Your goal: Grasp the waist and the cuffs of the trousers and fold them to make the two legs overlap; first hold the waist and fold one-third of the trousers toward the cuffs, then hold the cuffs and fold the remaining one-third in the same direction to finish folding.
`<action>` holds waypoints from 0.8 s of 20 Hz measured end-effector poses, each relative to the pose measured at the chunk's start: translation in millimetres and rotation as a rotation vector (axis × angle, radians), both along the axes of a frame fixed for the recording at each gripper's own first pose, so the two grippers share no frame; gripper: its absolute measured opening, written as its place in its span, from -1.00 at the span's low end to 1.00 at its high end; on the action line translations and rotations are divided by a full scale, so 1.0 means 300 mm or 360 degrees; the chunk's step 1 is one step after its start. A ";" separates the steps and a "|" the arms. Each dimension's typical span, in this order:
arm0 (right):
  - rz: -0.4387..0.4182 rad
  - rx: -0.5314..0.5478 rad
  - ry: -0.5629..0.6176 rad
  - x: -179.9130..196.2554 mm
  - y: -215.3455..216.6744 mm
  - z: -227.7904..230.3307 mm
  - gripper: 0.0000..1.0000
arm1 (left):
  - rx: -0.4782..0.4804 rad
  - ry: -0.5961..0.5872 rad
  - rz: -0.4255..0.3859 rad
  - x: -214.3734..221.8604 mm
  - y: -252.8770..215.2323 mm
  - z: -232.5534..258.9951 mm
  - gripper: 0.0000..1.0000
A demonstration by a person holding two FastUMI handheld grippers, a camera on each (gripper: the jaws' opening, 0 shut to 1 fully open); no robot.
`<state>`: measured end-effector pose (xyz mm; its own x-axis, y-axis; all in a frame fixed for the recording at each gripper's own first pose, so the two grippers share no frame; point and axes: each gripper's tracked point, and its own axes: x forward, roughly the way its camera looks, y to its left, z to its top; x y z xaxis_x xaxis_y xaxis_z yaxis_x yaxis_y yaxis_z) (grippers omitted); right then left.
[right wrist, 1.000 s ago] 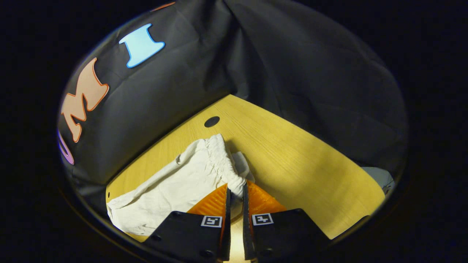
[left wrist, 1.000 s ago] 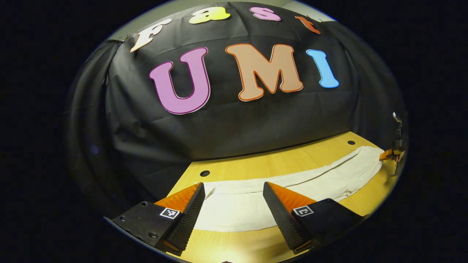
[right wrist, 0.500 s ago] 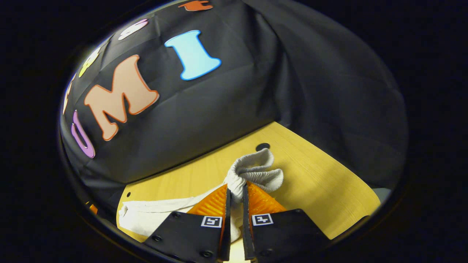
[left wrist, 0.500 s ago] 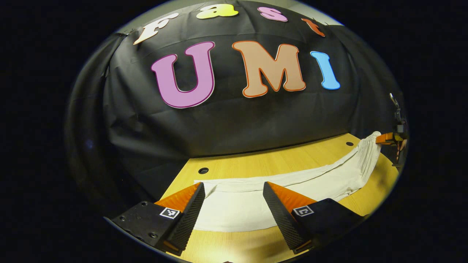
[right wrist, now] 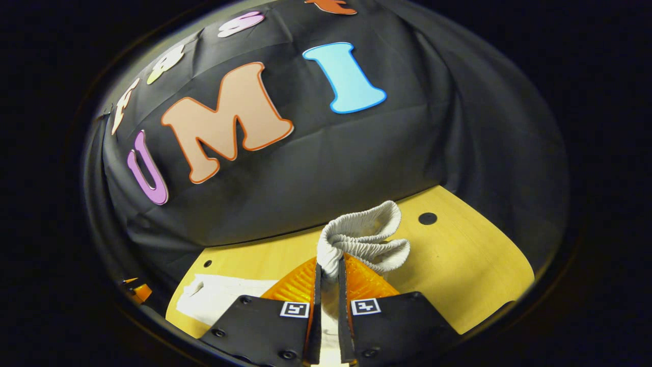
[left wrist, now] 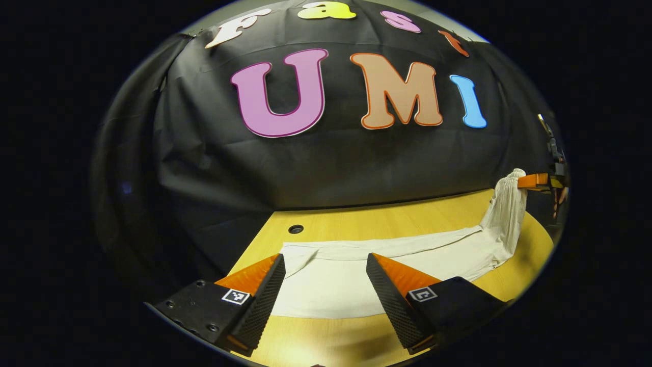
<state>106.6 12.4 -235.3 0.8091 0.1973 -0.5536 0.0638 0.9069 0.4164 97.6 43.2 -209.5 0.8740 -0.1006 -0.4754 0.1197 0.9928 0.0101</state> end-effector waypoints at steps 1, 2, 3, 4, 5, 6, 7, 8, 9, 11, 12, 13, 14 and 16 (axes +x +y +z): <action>0.0022 0.0008 -0.0015 0.010 0.041 0.017 -0.69 | -0.0002 0.0003 0.0009 -0.003 0.019 -0.003 0.93; 0.0044 0.0014 -0.0024 0.011 0.075 0.027 -0.69 | -0.0003 0.0008 0.0018 -0.007 0.039 -0.007 0.93; 0.0065 0.0021 -0.0029 0.013 0.112 0.036 -0.69 | -0.0003 0.0011 0.0026 -0.013 0.059 -0.011 0.93; 0.0084 0.0031 -0.0032 0.018 0.151 0.042 -0.69 | -0.0002 0.0014 0.0036 -0.019 0.079 -0.014 0.93; 0.0103 0.0039 -0.0034 0.021 0.187 0.043 -0.69 | -0.0002 0.0018 0.0048 -0.020 0.099 -0.018 0.93; 0.0124 0.0044 -0.0032 0.019 0.228 0.045 -0.69 | -0.0002 0.0025 0.0061 -0.026 0.119 -0.021 0.93; 0.0150 0.0053 -0.0029 0.017 0.268 0.041 -0.69 | -0.0003 0.0030 0.0075 -0.036 0.140 -0.024 0.93; 0.0177 0.0054 -0.0031 0.016 0.303 0.034 -0.69 | -0.0005 0.0035 0.0089 -0.044 0.157 -0.027 0.93; 0.0213 0.0053 -0.0029 0.010 0.344 0.026 -0.69 | -0.0006 0.0042 0.0102 -0.057 0.177 -0.032 0.93; 0.0285 0.0058 -0.0029 -0.017 0.439 0.007 -0.69 | 0.0002 0.0058 0.0121 -0.080 0.213 -0.046 0.93; 0.0330 0.0058 -0.0035 -0.026 0.475 -0.011 -0.69 | 0.0011 0.0069 0.0130 -0.091 0.234 -0.054 0.93; 0.0383 0.0058 -0.0032 -0.042 0.520 -0.029 -0.69 | 0.0018 0.0077 0.0141 -0.104 0.252 -0.058 0.93; 0.0444 0.0061 -0.0028 -0.061 0.569 -0.049 -0.69 | 0.0023 0.0084 0.0150 -0.113 0.270 -0.064 0.93; 0.0565 0.0038 0.0010 -0.092 0.673 -0.106 -0.69 | 0.0035 0.0101 0.0170 -0.133 0.312 -0.075 0.93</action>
